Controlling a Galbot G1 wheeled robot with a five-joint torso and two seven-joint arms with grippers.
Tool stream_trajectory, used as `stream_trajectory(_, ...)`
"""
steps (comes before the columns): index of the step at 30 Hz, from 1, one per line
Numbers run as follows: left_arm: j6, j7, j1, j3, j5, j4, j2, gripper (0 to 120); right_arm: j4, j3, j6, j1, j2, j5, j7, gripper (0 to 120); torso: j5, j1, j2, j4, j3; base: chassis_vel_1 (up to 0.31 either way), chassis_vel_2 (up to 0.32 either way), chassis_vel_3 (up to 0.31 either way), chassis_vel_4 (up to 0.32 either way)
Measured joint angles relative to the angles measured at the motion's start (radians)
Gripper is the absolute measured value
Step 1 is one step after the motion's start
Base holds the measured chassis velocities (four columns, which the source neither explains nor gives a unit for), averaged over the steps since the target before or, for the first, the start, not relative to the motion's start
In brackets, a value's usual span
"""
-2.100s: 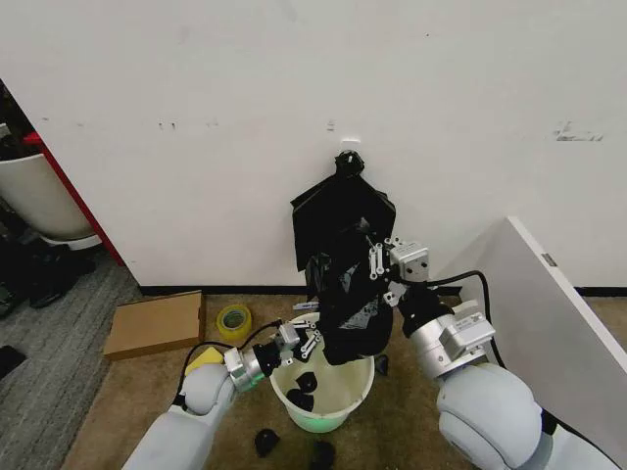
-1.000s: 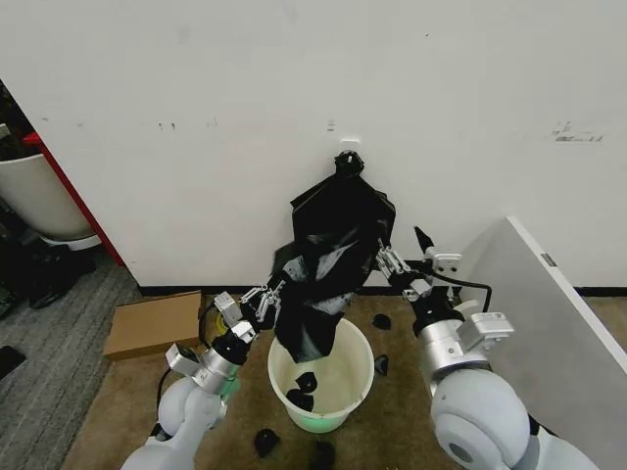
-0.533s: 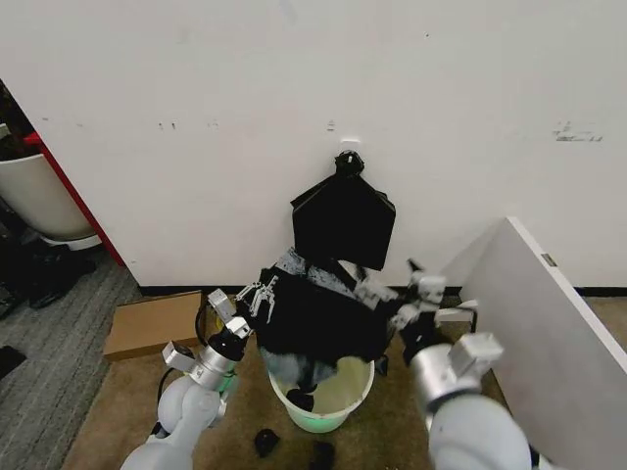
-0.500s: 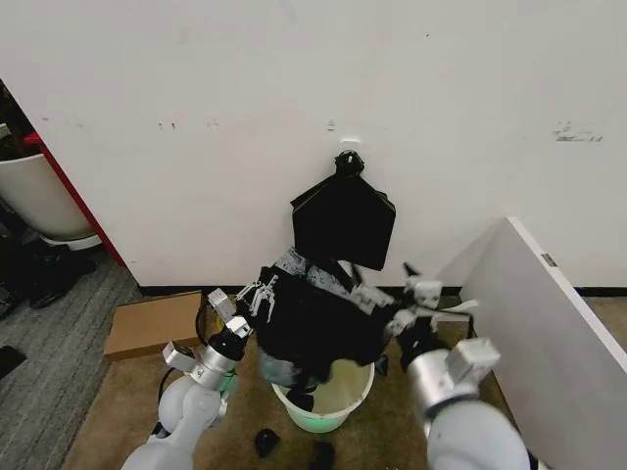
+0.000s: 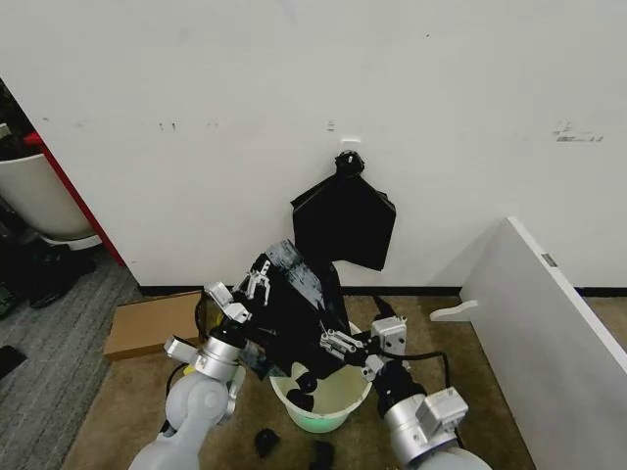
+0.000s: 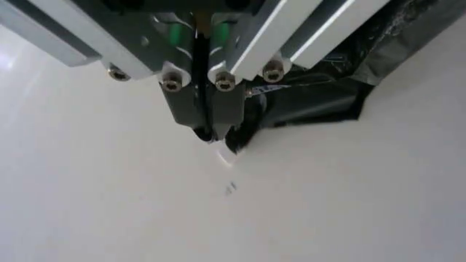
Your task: Place the garbage bag over the trash bin.
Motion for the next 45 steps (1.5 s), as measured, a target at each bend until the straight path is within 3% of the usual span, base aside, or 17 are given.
stream_trajectory(7, 0.013, -0.086, -0.009, -0.01, -0.026, -0.041, 0.004, 0, -0.049, -0.085, 0.043, -0.029, 0.012, -0.062, -0.003, 100, -0.0001, 0.0, 0.0, -0.0001, 0.0, 0.0, 0.0, 0.0, 0.0)
stream_trajectory(12, 0.022, -0.125, -0.006, -0.016, -0.09, -0.064, -0.009, 0, -0.106, -0.109, 0.054, -0.008, 0.07, 0.127, 0.045, 100, -0.0001, 0.0, 0.0, 0.0, 0.0, 0.0, 0.0, 0.0, 0.0)
stream_trajectory(20, 0.024, -0.125, -0.014, -0.018, -0.096, -0.061, -0.017, 0, -0.121, -0.128, 0.022, 0.036, 0.087, 0.228, 0.088, 100, 0.0001, 0.0, 0.0, 0.0, 0.0, 0.0, 0.0, 0.0, 0.0)
stream_trajectory(27, 0.029, -0.122, -0.023, -0.022, -0.136, -0.07, -0.025, 0, -0.091, -0.127, -0.092, 0.08, 0.07, 0.463, 0.107, 100, 0.0, 0.0, 0.0, -0.0001, 0.0, 0.0, 0.0, 0.0, 0.0)
stream_trajectory(31, 0.033, -0.108, -0.013, -0.021, -0.135, -0.088, -0.032, 0, -0.089, -0.076, -0.211, 0.153, 0.066, 0.697, 0.118, 100, 0.0, 0.0, 0.0, 0.0, 0.0, 0.0, 0.0, 0.0, 0.0)
stream_trajectory(39, 0.023, -0.073, -0.011, -0.023, -0.17, -0.1, -0.062, 0, -0.141, -0.022, -0.346, 0.254, 0.08, 0.976, 0.12, 100, 0.0001, 0.0, 0.0, 0.0, 0.0, 0.0, 0.0, 0.0, 0.0)
stream_trajectory(43, 0.019, -0.059, -0.012, -0.023, -0.185, -0.1, -0.088, 0, -0.163, -0.031, -0.341, 0.25, 0.117, 1.022, 0.118, 100, 0.0, 0.0, 0.0, -0.0001, 0.0, 0.0, 0.0, 0.0, 0.0)
stream_trajectory(45, 0.018, -0.051, -0.009, -0.023, -0.186, -0.102, -0.108, 0, -0.193, -0.03, -0.281, 0.248, 0.157, 1.049, 0.109, 100, 0.0001, 0.0, 0.0, 0.0, 0.0, 0.0, 0.0, 0.0, 0.0)
